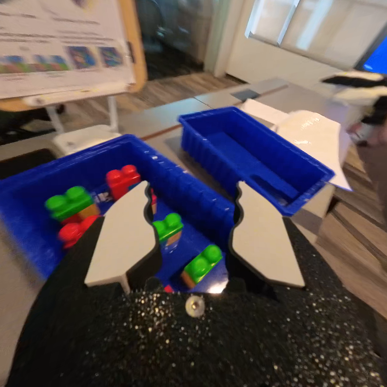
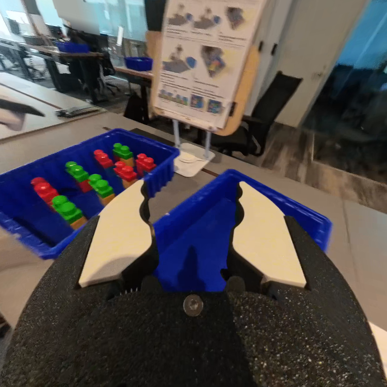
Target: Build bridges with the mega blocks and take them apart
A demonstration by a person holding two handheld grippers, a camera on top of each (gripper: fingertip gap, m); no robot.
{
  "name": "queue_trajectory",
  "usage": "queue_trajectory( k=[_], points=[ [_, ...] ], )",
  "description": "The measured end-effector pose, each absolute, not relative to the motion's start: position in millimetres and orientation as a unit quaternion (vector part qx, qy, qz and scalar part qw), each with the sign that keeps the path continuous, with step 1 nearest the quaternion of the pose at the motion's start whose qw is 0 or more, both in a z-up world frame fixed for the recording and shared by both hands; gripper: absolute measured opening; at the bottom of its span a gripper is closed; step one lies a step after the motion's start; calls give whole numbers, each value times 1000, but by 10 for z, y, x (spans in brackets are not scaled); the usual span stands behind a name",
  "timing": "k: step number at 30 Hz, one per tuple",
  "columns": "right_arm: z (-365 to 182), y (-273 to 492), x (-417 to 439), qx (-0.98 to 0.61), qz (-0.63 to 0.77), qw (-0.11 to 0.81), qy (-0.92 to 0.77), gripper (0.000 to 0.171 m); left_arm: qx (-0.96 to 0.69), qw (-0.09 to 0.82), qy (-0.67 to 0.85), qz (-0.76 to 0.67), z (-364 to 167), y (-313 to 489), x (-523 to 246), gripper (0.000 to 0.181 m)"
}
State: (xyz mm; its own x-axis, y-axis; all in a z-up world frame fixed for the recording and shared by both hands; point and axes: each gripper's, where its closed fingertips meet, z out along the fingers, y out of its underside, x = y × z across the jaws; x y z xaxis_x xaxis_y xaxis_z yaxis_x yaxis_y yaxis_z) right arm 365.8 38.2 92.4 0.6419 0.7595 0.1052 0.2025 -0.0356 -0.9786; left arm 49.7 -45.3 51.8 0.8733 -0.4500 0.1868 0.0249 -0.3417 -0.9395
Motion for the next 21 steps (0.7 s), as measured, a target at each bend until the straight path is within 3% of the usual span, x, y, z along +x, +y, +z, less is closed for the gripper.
queue_trajectory(
  k=[3, 7, 17, 21],
  points=[
    [754, -127, 3134, -651, 271, 602, -374, 79, -813, 552, 72, -172, 167, -643, -186, 66],
    [548, -567, 2606, -632, 303, 601, -384, 77, -849, 491, 8, -196, -362, -769, -707, 68],
    [456, -853, 1979, -596, 339, 620, -382, 67, -890, 418, 37, -180, -678, -519, -863, 79],
    [435, -858, 1840, -581, 355, 624, -383, 65, -907, 382, 53, -172, -799, -436, -795, 68]
  ],
)
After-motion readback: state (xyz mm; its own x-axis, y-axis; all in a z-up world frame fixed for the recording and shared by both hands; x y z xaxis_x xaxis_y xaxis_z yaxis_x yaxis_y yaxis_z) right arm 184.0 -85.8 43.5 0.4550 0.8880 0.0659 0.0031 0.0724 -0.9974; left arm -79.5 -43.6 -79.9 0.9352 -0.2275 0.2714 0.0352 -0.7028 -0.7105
